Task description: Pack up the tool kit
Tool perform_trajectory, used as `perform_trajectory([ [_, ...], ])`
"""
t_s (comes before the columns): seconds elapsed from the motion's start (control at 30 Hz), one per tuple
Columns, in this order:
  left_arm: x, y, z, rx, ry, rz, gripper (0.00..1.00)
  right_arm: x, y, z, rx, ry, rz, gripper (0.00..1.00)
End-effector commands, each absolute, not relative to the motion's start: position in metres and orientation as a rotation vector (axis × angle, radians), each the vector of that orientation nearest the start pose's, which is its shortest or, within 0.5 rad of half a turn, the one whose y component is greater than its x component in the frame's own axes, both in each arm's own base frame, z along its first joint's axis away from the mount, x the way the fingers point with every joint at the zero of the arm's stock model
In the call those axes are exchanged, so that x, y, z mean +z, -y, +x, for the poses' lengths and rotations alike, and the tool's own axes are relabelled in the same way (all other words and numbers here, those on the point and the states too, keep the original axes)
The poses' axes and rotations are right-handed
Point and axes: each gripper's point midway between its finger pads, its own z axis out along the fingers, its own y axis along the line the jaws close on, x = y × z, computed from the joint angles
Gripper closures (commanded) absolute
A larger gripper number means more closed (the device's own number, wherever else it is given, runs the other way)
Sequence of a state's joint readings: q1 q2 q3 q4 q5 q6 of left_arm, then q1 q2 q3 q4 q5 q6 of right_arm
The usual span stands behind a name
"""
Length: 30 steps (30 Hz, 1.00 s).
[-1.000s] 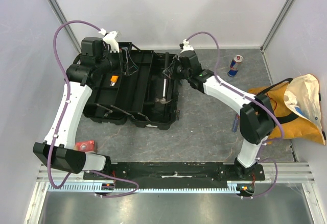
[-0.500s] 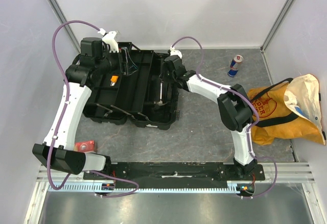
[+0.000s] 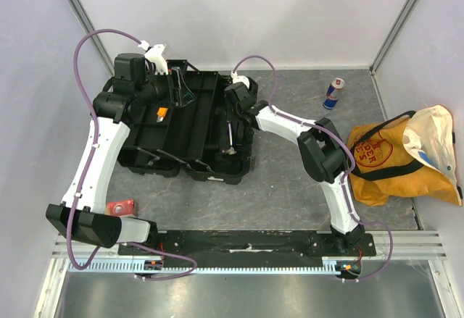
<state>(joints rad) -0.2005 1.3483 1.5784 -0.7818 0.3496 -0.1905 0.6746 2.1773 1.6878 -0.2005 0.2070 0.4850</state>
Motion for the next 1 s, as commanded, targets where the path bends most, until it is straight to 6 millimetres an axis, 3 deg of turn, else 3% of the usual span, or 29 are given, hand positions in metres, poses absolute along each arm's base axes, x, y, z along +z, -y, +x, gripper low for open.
perform_trajectory([
  [0.0, 0.339, 0.139, 0.346, -0.607, -2.088, 0.207, 0.38, 0.054, -0.351, 0.47, 0.303, -2.34, -0.094, 0.91],
  [0.2, 0.339, 0.138, 0.346, -0.6, -2.091, 0.201, 0.38, 0.059, -0.354, 0.472, 0.31, -2.347, -0.069, 0.66],
  [0.33, 0.339, 0.138, 0.345, -0.599, -2.089, 0.203, 0.38, 0.076, -0.356, 0.474, 0.329, -2.325, -0.059, 0.58],
  [0.47, 0.341, 0.137, 0.344, -0.599, -2.083, 0.204, 0.37, 0.107, -0.356, 0.476, 0.359, -2.278, -0.043, 0.5],
  [0.67, 0.342, 0.139, 0.344, -0.61, -2.082, 0.206, 0.37, 0.164, -0.35, 0.471, 0.397, -2.203, -0.021, 0.48],
  [0.83, 0.344, 0.139, 0.342, -0.616, -2.077, 0.209, 0.37, 0.21, -0.316, 0.459, 0.328, -2.137, 0.024, 0.47],
  [0.97, 0.345, 0.143, 0.341, -0.64, -2.069, 0.216, 0.37, 0.225, -0.255, 0.449, 0.122, -2.095, 0.139, 0.43],
])
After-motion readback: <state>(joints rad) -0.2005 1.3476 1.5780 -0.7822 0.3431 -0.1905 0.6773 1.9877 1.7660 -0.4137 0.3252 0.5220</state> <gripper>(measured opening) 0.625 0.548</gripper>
